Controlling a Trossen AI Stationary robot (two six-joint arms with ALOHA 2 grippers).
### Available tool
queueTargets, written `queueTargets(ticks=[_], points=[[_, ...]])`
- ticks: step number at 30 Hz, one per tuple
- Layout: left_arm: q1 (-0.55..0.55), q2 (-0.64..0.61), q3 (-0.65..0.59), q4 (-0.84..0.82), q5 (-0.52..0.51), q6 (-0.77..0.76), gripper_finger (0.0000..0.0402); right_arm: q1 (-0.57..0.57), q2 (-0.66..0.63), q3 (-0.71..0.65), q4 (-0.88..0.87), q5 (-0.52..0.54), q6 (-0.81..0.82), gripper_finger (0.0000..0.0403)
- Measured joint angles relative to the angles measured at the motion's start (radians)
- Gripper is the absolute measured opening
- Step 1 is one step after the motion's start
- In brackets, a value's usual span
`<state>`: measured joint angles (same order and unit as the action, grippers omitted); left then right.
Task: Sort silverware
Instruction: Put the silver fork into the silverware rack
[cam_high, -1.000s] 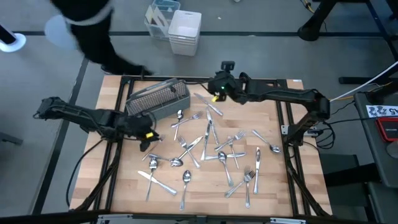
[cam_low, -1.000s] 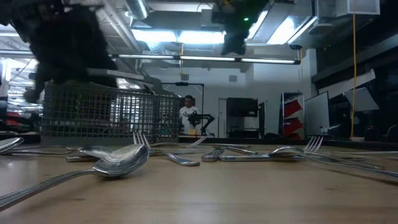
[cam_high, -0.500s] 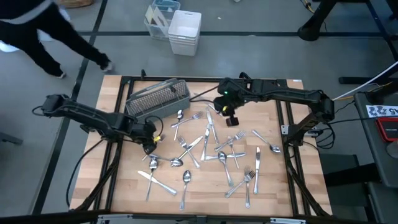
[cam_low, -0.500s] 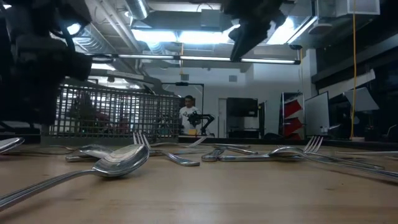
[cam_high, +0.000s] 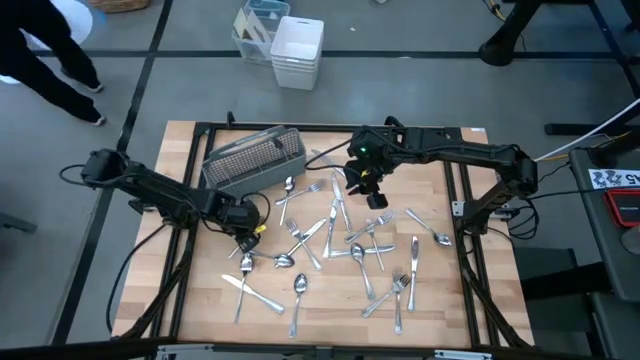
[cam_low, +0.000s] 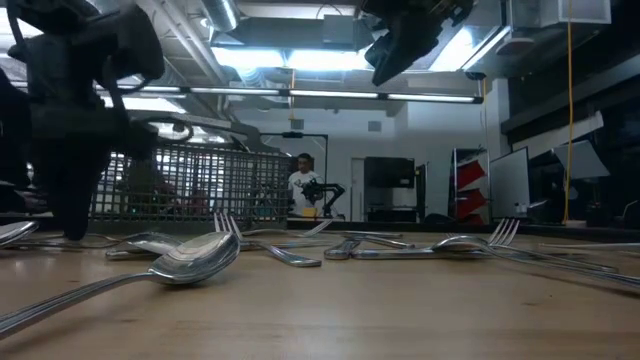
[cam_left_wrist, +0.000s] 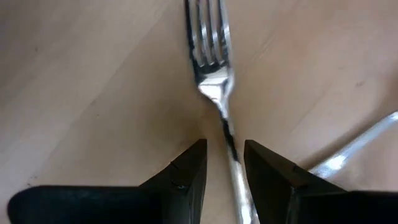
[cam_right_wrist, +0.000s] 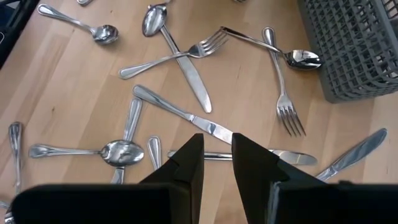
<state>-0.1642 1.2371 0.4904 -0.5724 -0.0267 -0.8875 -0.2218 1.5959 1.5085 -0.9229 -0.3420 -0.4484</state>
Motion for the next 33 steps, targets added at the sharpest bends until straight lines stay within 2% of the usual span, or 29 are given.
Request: queueTargets(ticks=[8, 15, 18, 25, 27, 33], points=[[0.000, 0.059, 0.006, 0.002, -0.011, -0.007, 0.0090, 0.000, 0.000, 0.000, 0.000, -0.035, 0.009, 0.0085], [0.000, 0.040, 0.031, -0.002, -0.048, -0.022, 0.0011, 0.000, 0.000, 0.000, 0.000, -0.071, 0.053, 0.0085], [0.002, 0.022, 0.054, 0.022, -0.092, -0.013, 0.0014, 0.000, 0.000, 0.000, -0.001, -0.071, 0.055, 0.0085], [0.002, -0.001, 0.106, 0.018, -0.124, 0.049, 0.0007, 0.016, 0.000, -0.001, 0.000, -0.067, 0.055, 0.0085], [0.001, -0.010, 0.121, 0.036, -0.199, 0.065, 0.0008, 0.035, 0.000, -0.001, 0.001, -0.064, 0.055, 0.0085], [0.002, -0.105, 0.130, 0.156, -0.517, 0.163, 0.0005, 0.096, 0.001, -0.001, 0.005, -0.058, 0.052, 0.0085]])
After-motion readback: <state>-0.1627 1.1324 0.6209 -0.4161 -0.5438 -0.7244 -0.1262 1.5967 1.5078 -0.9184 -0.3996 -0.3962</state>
